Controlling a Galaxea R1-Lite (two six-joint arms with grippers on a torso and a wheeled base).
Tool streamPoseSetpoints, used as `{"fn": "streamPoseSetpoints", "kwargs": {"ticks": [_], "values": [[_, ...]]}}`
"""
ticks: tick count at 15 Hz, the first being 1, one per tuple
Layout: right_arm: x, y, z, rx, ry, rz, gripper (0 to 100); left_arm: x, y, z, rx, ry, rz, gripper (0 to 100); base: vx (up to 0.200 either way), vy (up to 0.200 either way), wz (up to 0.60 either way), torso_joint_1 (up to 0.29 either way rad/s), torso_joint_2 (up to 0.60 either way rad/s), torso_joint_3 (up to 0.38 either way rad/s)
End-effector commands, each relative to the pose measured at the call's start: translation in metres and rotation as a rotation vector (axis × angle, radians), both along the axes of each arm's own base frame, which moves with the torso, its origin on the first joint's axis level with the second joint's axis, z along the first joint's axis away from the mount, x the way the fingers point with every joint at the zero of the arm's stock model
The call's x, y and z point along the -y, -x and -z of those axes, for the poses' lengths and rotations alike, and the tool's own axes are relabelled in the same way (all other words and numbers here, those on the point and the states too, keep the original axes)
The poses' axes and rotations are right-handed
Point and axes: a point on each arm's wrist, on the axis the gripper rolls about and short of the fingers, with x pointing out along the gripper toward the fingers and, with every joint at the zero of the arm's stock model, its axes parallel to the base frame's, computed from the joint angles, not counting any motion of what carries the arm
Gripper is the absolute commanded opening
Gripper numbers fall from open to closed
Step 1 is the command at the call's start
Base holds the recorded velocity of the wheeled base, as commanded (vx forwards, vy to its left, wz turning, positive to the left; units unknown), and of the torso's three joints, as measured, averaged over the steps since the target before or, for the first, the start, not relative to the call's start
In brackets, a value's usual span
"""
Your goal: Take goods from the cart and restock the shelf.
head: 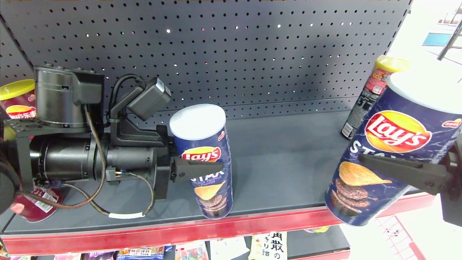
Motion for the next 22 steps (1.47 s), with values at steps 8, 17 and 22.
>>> {"fn": "streamPoseSetpoints", "kwargs": {"ticks": [8, 17, 22], "values": [[-0.009, -0.015, -0.003, -0.015, 0.011, -0.006, 0, 0.003, -0.003, 0.005, 0.030, -0.028, 0.006, 100, 0.000, 0.000, 0.00, 0.000, 0.00, 0.000], [-0.049, -0.076, -0.018, -0.029, 0.025, -0.021, 0, -0.025, 0.021, 0.014, 0.009, -0.042, -0.052, 100, 0.000, 0.000, 0.00, 0.000, 0.00, 0.000], [-0.092, -0.122, -0.011, 0.007, 0.000, -0.062, 0, -0.055, 0.060, 0.028, -0.004, -0.048, -0.107, 100, 0.000, 0.000, 0.00, 0.000, 0.00, 0.000]]}}
